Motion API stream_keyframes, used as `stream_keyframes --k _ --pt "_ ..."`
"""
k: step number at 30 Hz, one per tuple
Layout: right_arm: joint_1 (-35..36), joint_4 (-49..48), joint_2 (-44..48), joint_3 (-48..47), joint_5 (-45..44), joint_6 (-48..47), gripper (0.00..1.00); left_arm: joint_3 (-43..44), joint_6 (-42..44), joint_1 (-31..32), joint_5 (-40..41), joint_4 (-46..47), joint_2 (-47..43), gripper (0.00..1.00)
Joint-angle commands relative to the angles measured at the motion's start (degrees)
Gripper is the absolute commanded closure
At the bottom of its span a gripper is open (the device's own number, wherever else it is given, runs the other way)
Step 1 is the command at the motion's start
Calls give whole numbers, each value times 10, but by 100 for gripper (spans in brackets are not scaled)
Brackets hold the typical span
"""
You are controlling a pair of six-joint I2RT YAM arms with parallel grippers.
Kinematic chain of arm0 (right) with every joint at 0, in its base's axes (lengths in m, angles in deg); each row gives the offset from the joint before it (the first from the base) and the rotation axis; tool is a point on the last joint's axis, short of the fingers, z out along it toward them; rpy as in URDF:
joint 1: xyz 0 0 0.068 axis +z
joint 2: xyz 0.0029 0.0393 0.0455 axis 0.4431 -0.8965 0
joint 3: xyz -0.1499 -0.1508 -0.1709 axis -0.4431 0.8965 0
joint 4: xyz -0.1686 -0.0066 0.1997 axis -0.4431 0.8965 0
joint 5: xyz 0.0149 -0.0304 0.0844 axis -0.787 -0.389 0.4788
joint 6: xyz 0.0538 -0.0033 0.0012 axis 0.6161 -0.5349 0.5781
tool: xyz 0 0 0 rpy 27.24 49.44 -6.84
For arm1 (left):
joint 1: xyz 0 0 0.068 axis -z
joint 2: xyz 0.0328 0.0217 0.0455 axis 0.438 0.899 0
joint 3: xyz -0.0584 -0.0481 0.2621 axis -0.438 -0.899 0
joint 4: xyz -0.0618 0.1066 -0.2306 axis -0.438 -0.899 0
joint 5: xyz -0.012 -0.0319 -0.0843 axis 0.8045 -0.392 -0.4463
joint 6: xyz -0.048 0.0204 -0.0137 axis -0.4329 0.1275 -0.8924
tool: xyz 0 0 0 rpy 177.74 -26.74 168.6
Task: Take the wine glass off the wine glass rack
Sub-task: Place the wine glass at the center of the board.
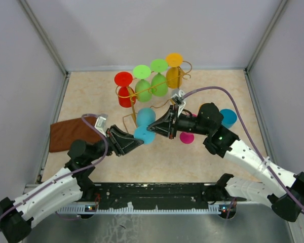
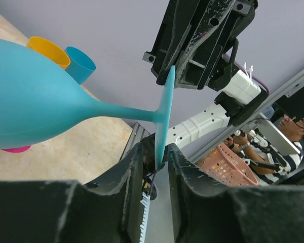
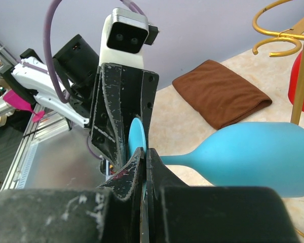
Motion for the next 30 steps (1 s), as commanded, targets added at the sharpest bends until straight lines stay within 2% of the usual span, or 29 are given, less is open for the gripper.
stream_keyframes --k 1,5,10,17,20,23,30 --pt "-4 -35 2 -6 18 0 100 0 -6 -3 -33 51 13 72" --pt "-3 -35 3 -5 19 -1 100 -1 2 -2 -38 51 14 89" --pt "-3 -34 4 -5 18 -1 100 -4 22 -2 -35 42 1 100" --pt "-3 -32 7 -7 17 -1 100 -11 36 -2 -24 34 -18 100" --pt "-2 -31 7 -7 17 -1 100 -8 36 -2 -31 37 -16 87" --pt "1 -33 5 -7 17 -1 100 0 36 -2 -49 47 3 81" --pt "3 -28 4 -10 16 -3 100 11 34 -2 -68 54 25 81"
